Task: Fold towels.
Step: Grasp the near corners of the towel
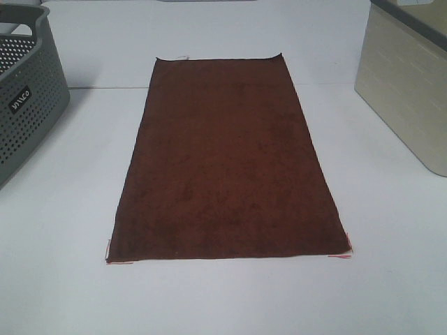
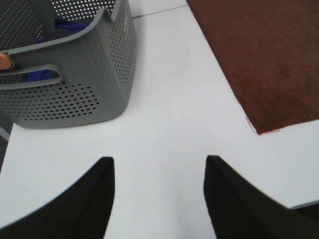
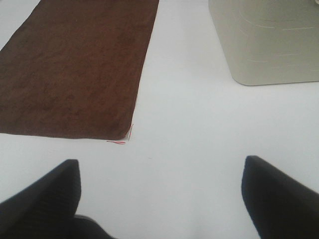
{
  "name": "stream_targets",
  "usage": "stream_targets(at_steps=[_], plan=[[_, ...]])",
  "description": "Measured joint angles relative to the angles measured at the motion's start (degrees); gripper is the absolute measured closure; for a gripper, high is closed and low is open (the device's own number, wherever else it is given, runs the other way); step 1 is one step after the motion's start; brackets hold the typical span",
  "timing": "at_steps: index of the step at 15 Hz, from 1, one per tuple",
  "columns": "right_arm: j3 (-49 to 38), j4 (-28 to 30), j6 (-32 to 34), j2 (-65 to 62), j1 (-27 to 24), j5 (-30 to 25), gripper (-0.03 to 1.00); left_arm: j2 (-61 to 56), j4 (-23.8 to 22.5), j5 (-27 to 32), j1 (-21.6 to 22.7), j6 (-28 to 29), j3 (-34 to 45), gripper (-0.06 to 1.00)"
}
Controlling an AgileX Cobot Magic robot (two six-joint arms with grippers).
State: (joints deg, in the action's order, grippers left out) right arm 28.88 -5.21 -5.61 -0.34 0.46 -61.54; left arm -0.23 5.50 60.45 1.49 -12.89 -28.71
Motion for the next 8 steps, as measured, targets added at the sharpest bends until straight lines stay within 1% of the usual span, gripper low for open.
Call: stream_targets(at_steps=[8], plan=[[0.0,0.0,0.0,0.0,0.0,0.0,0.14,0.0,0.0,0.0,0.0,0.0,0.0,0.42]])
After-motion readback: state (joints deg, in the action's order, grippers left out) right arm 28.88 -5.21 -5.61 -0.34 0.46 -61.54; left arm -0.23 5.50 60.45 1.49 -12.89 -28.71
